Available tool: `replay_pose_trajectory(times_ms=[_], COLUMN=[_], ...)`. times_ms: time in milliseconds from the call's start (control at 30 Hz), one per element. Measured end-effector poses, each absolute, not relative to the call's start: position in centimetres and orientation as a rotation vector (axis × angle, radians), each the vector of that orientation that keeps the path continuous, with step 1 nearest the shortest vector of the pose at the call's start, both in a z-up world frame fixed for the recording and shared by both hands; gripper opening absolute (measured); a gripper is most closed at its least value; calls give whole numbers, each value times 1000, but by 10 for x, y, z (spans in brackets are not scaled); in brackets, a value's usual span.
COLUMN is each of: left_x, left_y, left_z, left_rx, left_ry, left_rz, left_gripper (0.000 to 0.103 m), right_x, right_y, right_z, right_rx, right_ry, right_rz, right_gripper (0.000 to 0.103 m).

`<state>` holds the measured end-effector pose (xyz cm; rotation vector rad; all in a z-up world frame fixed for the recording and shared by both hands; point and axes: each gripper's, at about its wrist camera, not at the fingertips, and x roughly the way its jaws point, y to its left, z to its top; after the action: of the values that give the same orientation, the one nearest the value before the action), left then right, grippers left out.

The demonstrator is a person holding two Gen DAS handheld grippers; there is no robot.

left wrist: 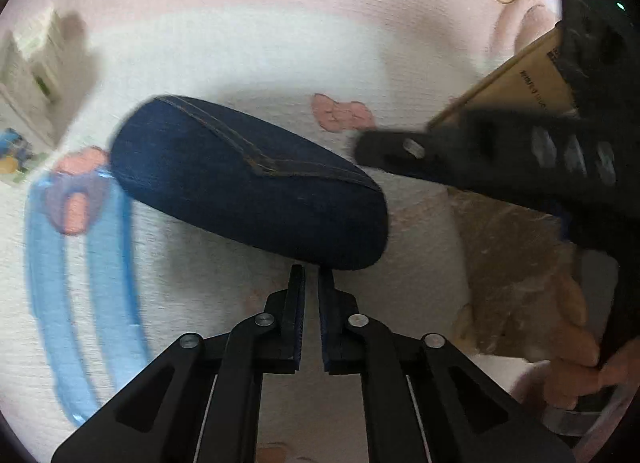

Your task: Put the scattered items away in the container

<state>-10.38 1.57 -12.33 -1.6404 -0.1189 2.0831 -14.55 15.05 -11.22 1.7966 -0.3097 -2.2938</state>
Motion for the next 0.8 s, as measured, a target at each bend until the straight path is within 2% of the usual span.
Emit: replay_pose_trajectory(times_ms=[33, 67, 100, 133, 167, 333, 467, 633, 800], left_x=[-102, -98, -96, -95, -95, -109, -122, -153, -170], left_y=[12, 9, 3, -2, -8, -26, -28, -14, -28], left_z=[-119, -113, -106, -101, -97, -93, -93, -98, -104], left_rx=[-1625, -1604, -1581, -1559, -1534, -1527, -1523, -1495, -1485], left_ry=[-88, -51, -19, -5, 1, -20, -96, -85, -198], left_rz=[2114, 2156, 2202, 2239, 2267, 2349, 2354, 2332, 2271], left_gripper=[9, 14, 30, 42, 59, 59, 59, 61, 62], right_x=[-140, -134, -130, -125, -120, -111, -109, -105, -105], right_y=[150, 152, 153, 154, 154, 151, 152, 157, 157], right_z=[-109, -105, -103, -99, -97, -100, -114, -126, -133], right_rx=[1797, 1801, 1801, 1792, 1776, 1765, 1817, 1836, 1808], right_ry=[-276, -255, -250, -246, -242, -242, -311, -413, -510], right_rz=[-2312, -2324, -2331, -2340, -2339, -2294, -2252, -2223, -2212], right_gripper=[23, 32, 45, 52, 61, 62, 62, 62, 62])
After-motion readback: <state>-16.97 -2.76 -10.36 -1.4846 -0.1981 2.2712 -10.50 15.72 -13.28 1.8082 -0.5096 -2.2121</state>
